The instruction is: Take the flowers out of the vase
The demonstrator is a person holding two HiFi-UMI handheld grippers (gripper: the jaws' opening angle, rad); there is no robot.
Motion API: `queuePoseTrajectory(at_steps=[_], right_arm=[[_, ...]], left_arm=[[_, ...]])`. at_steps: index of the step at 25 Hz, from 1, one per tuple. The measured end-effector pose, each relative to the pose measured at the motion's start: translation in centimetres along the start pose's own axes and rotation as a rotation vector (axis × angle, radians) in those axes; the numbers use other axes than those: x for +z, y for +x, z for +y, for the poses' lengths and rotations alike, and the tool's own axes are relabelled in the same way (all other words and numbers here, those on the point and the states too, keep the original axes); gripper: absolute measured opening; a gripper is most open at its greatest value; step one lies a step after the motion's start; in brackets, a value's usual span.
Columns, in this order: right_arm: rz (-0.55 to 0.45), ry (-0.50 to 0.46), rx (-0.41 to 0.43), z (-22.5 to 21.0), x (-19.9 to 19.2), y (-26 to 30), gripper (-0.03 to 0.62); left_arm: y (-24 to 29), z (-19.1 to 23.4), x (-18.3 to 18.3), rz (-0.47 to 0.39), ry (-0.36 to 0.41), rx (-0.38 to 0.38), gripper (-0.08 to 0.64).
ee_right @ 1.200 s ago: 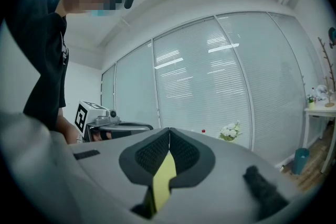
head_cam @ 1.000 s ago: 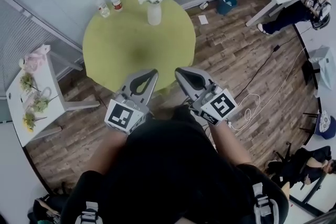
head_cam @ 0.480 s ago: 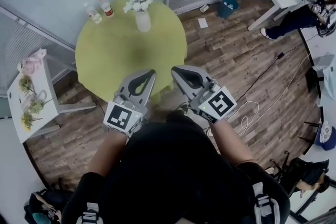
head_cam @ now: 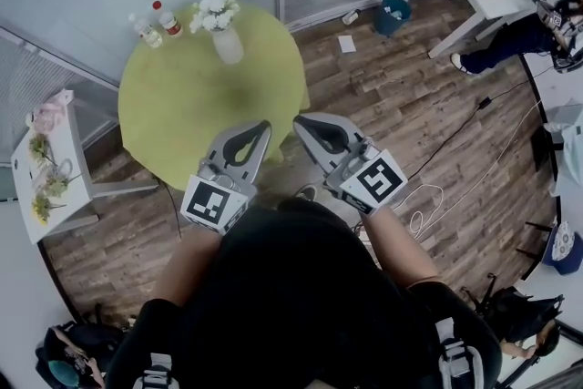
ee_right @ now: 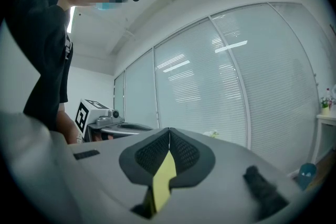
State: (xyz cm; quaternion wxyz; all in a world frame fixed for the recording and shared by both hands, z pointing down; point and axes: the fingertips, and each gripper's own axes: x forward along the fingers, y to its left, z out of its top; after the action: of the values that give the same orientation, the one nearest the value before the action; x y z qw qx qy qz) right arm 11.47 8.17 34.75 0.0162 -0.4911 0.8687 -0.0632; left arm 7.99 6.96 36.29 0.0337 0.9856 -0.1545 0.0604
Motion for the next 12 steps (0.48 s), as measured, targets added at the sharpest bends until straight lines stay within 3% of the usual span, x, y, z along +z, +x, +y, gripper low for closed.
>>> queuePoseTrajectory(at_steps=[12], right_arm=[[0.015, -0.018, 0.056, -3.3, 0.2, -1.0, 0.018]], left_arm=[[3.7, -0.4, 0.5, 0.030, 0.007, 0.049, 0.012]])
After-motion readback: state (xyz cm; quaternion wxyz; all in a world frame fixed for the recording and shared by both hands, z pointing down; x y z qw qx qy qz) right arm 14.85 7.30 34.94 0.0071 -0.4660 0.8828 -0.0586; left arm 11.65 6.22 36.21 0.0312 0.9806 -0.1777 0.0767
